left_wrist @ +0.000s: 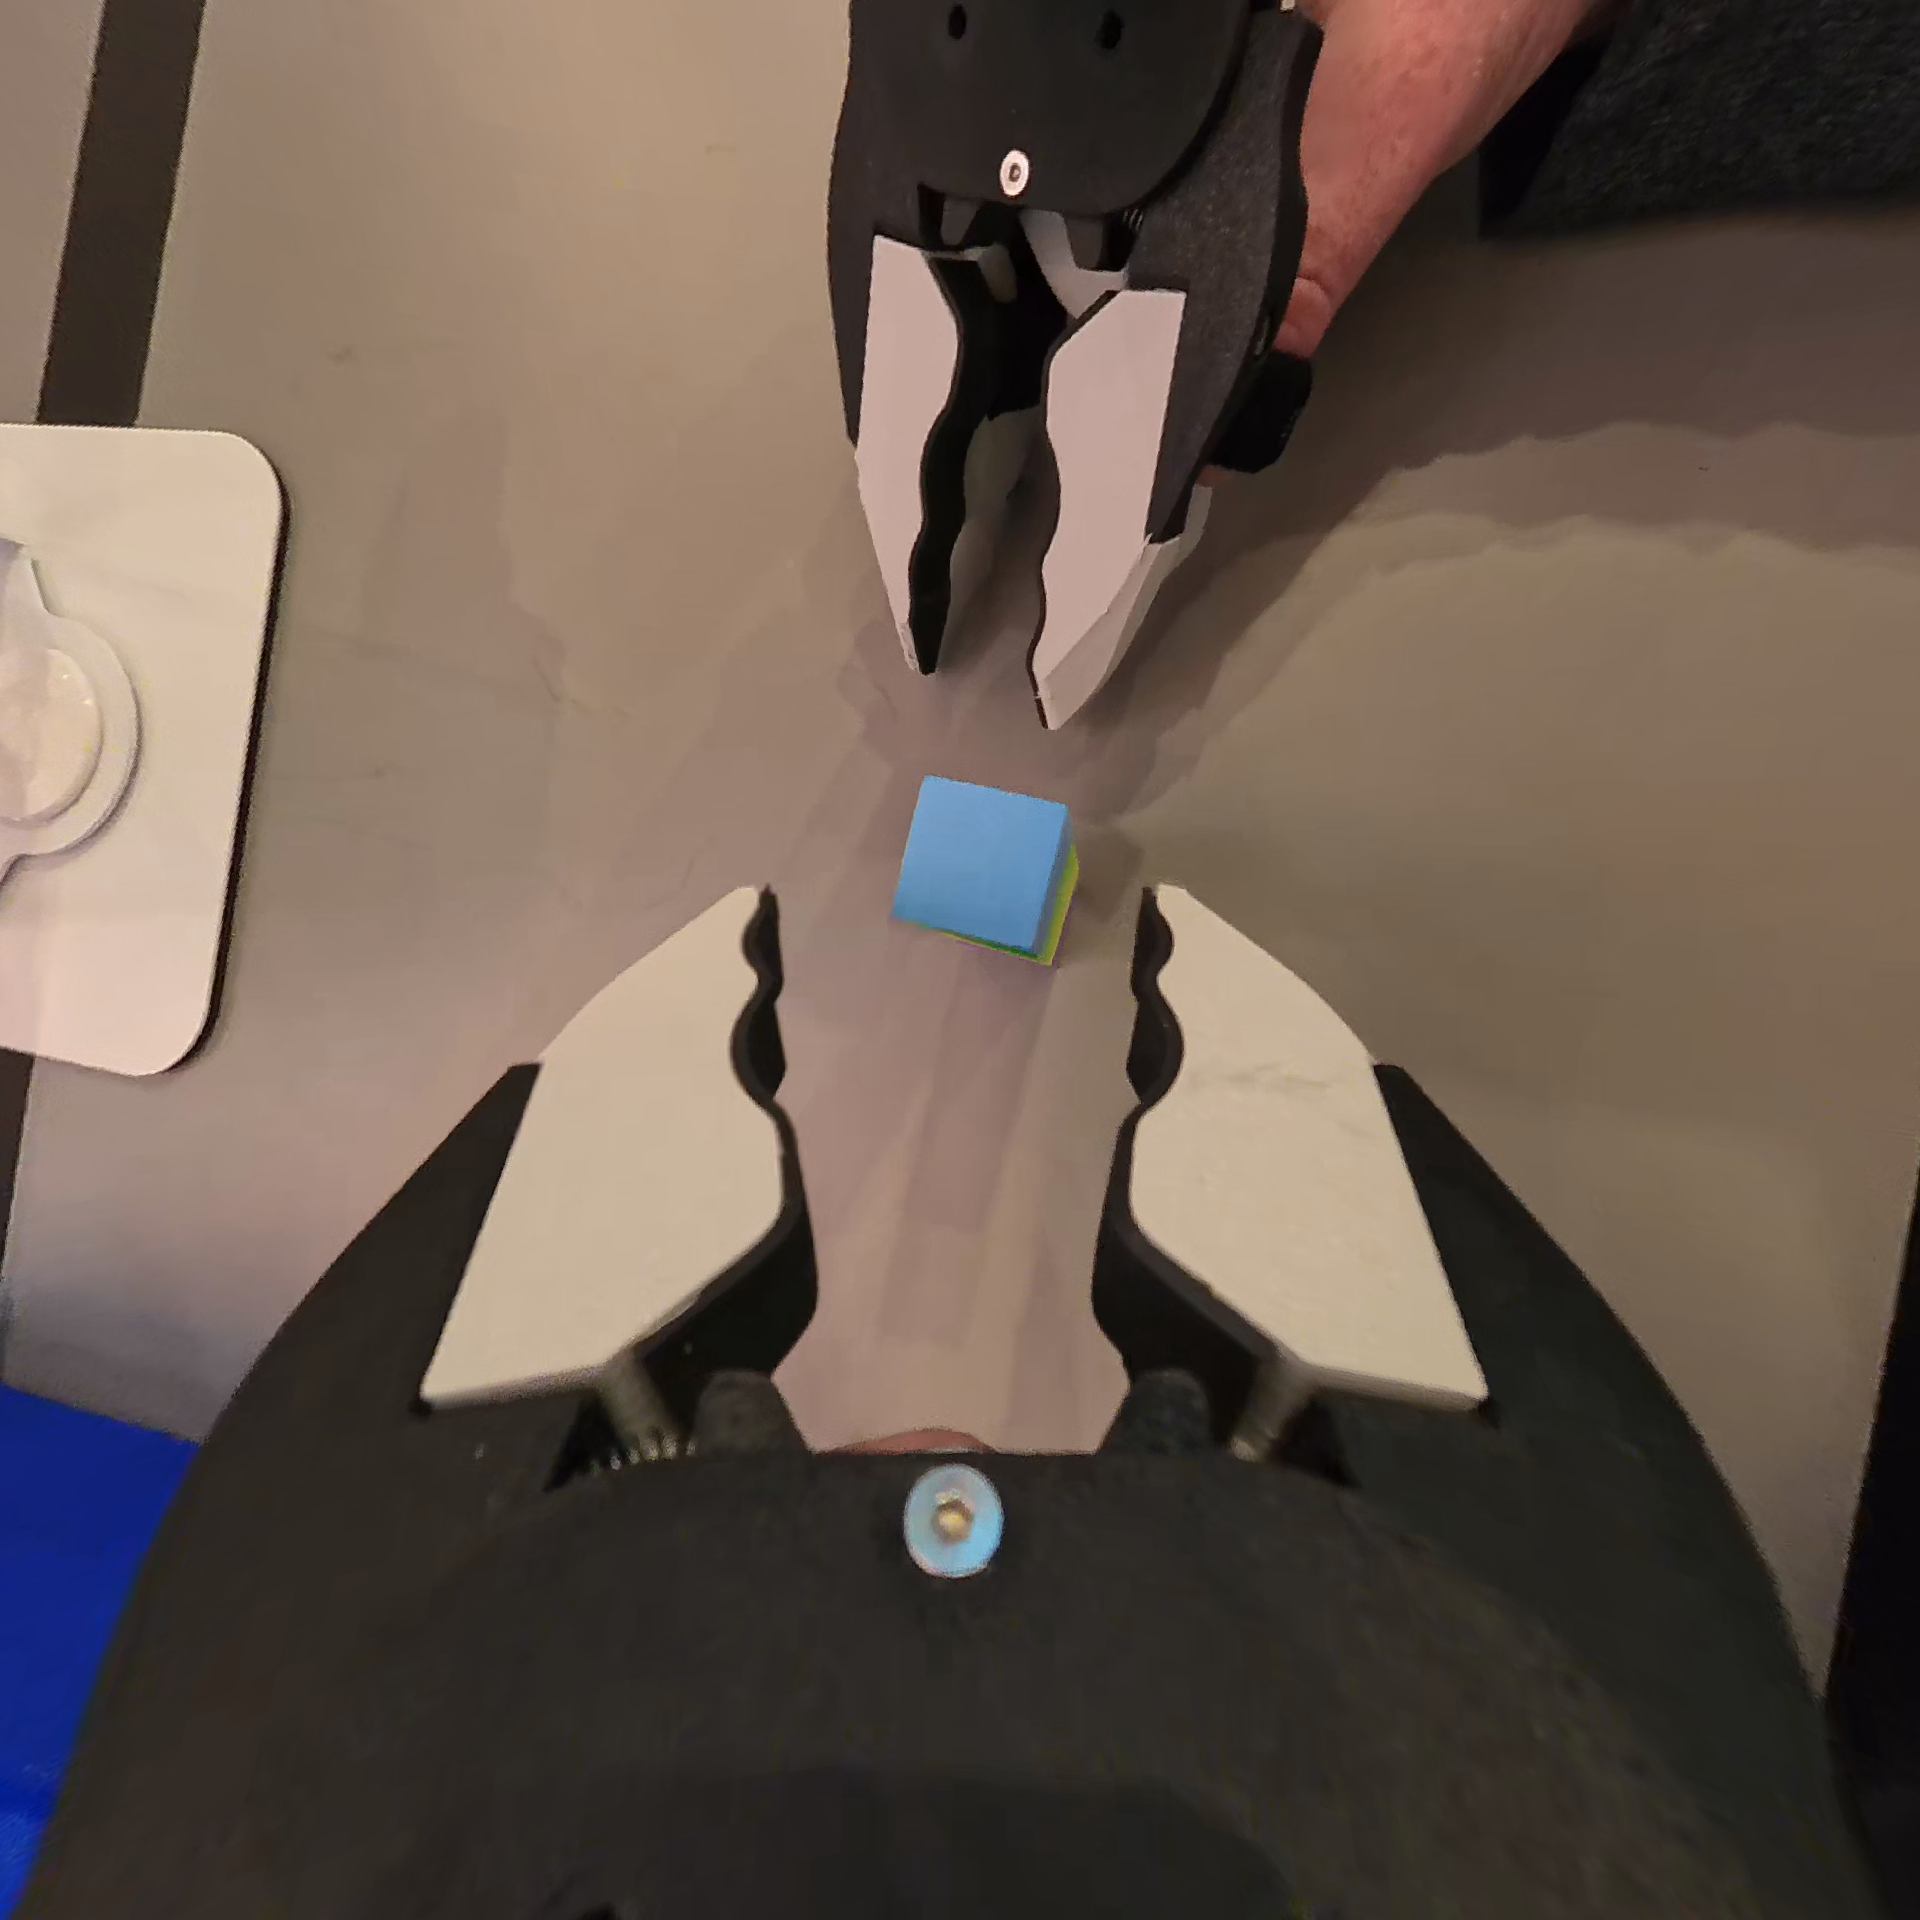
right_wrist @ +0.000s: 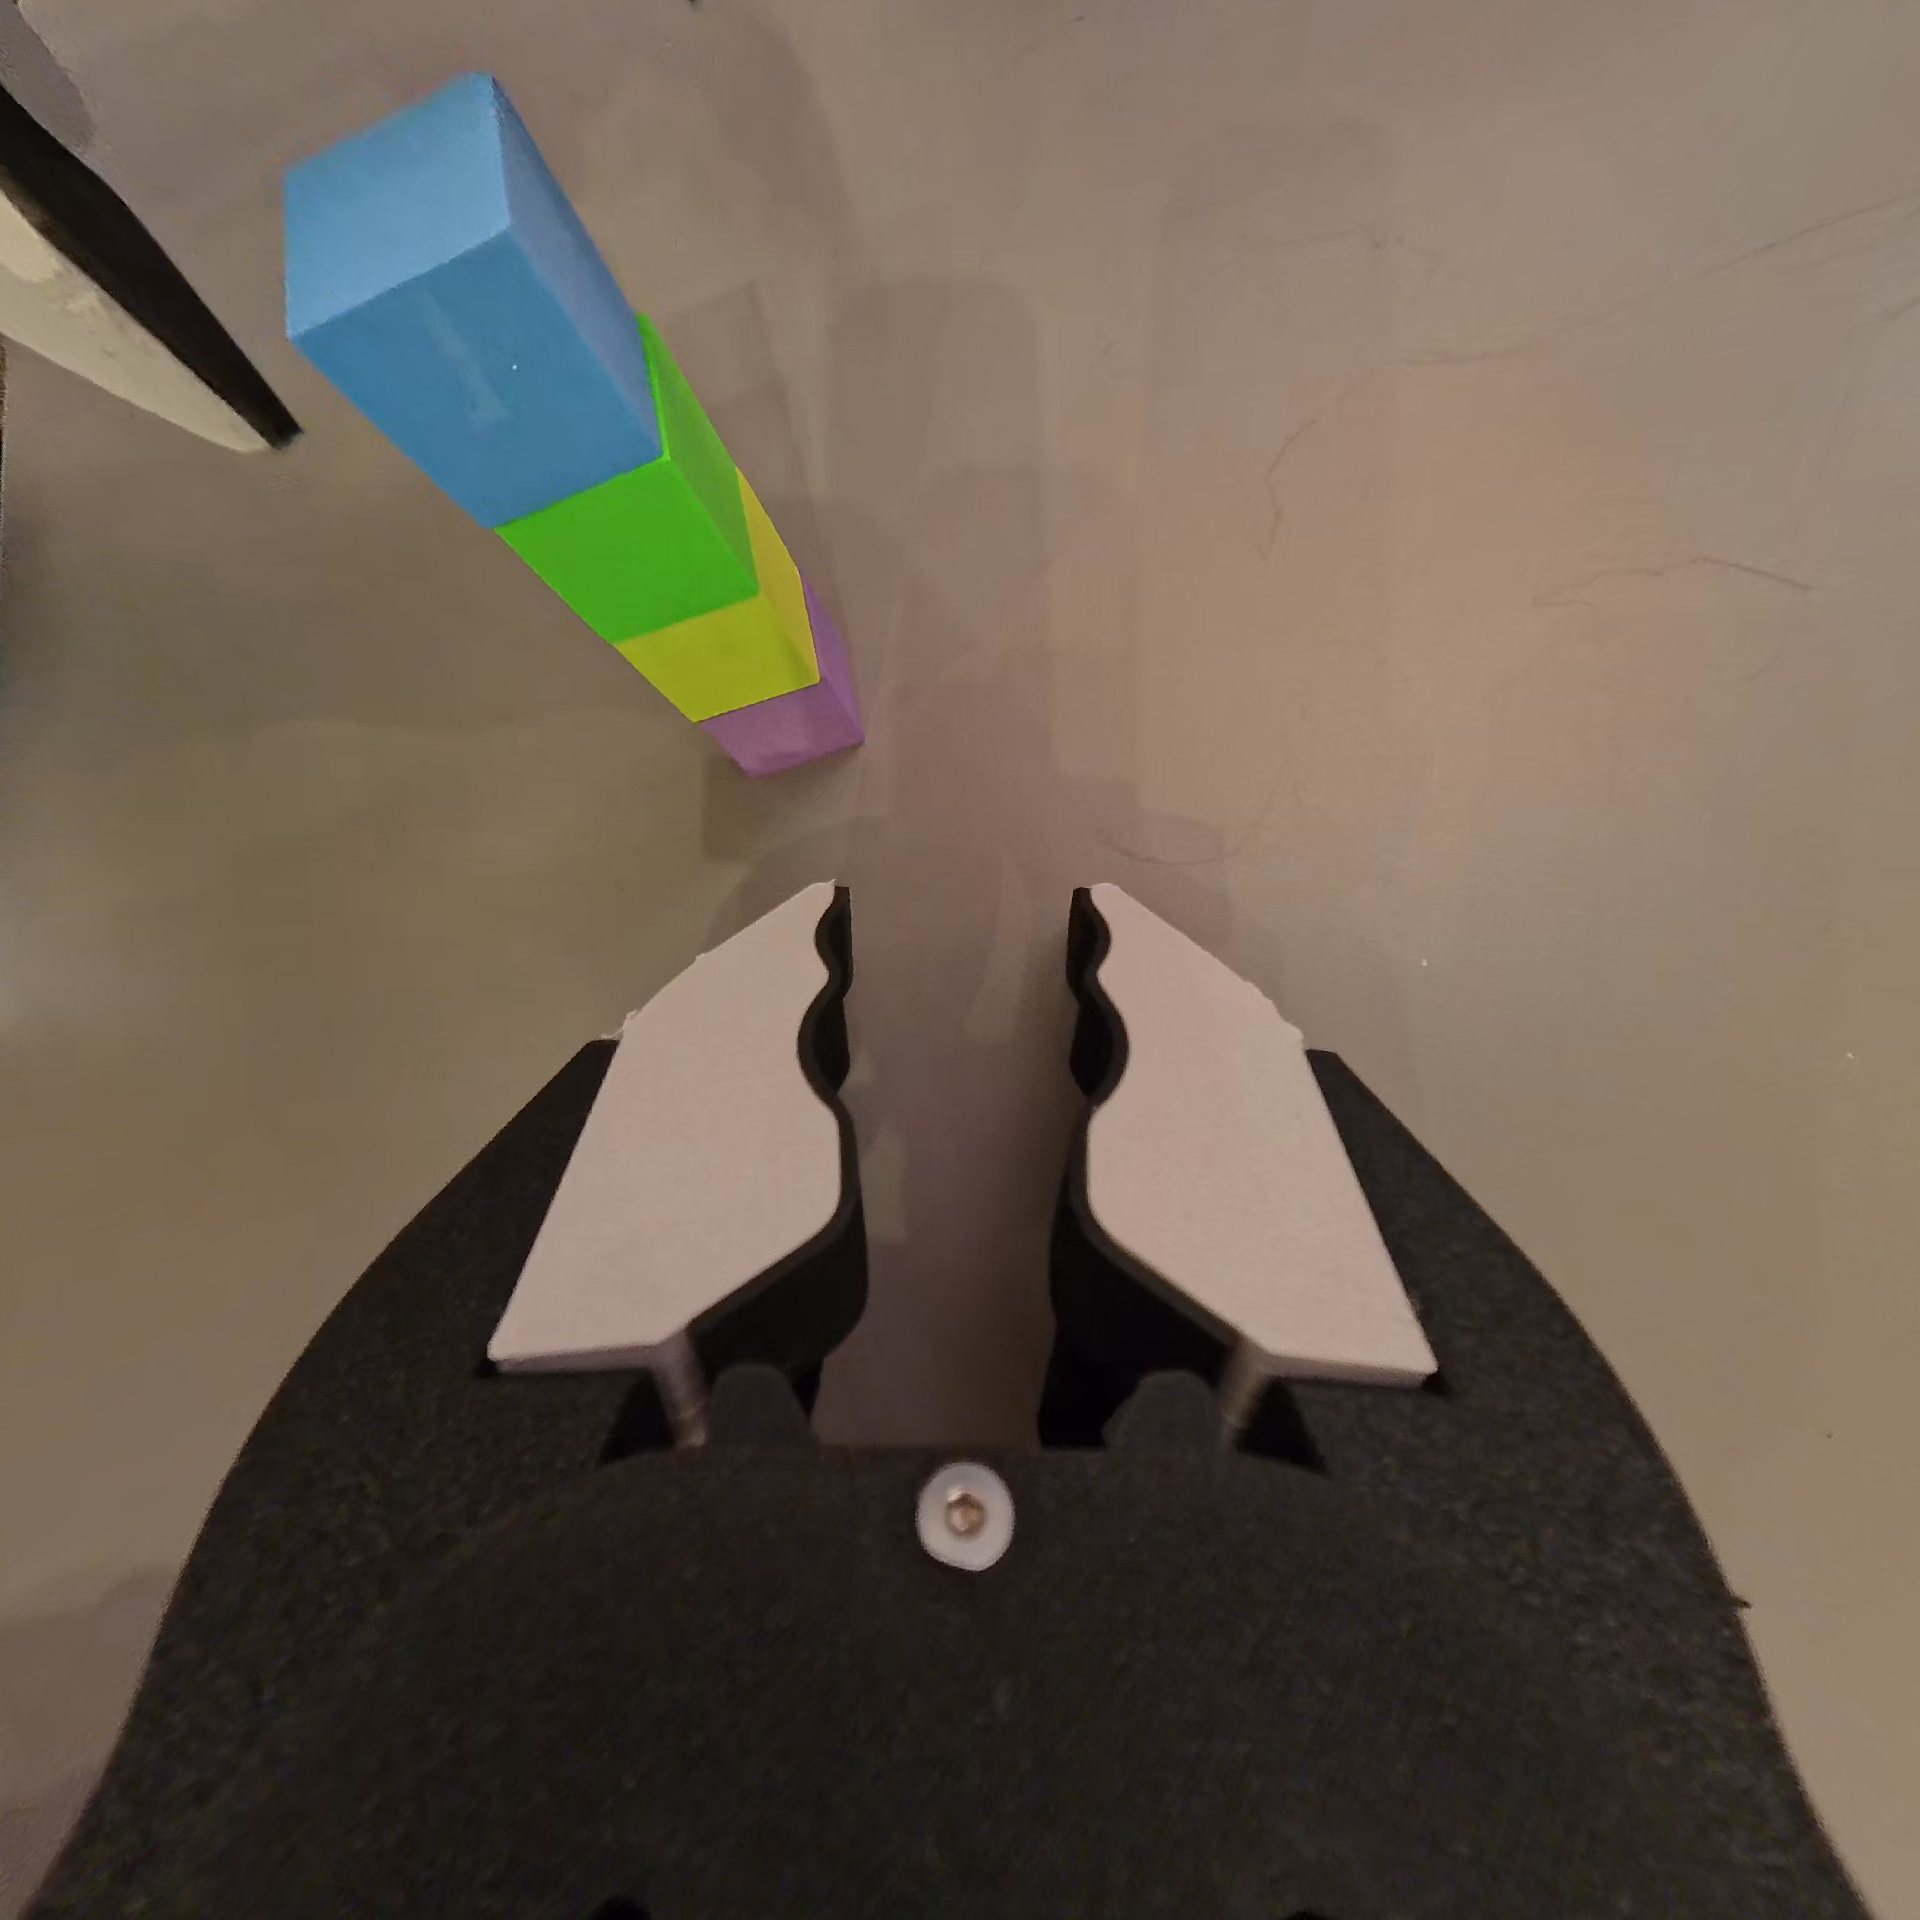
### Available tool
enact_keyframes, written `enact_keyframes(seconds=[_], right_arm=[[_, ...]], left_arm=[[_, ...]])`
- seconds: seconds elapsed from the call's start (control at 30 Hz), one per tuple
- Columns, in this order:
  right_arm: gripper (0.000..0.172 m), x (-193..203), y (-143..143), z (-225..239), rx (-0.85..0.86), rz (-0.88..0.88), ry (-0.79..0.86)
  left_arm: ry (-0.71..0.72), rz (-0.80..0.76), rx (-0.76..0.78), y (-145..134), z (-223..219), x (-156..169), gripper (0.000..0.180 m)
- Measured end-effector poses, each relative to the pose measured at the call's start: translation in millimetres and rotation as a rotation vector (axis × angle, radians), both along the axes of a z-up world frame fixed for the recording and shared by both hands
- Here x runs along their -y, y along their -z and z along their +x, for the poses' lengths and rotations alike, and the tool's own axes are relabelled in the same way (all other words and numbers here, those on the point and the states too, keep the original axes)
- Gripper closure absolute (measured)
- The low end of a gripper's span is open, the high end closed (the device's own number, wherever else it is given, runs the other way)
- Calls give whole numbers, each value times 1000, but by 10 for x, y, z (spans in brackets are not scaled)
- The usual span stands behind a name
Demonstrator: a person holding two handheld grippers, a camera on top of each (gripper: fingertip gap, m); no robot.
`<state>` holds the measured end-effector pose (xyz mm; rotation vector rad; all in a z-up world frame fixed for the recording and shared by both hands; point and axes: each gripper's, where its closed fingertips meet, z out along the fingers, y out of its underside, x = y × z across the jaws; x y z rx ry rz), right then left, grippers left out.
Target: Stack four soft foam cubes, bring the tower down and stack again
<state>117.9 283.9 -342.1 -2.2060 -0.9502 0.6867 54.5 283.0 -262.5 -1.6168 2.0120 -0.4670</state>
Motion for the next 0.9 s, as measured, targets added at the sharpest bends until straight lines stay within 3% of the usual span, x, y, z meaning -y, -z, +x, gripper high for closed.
enact_keyframes(seconds=[0.3, 0.53, 0.6, 0.67, 0.8, 0.9], right_arm=[[132, 0, 2, 1, 5, 4, 1], [144, -3, 31, 93, 51, 22, 48], [153, 2, 47, 190, 68, 11, 102], [168, 40, 72, 334, 87, -32, 173], [172, 59, -39, 553, 32, -76, 337], [172, 169, -29, 747, 36, -102, 453]], left_arm=[[-105, -2, 35, -17, -253, -26, 118], [-330, 47, 47, 184, -705, -309, 162], [-434, 38, 92, 251, -874, -453, 171], [-538, -65, 182, 338, -990, -498, 174], [-639, -39, 119, 631, -1335, -548, 180], [-693, -34, 134, 631, -1494, -545, 180]])
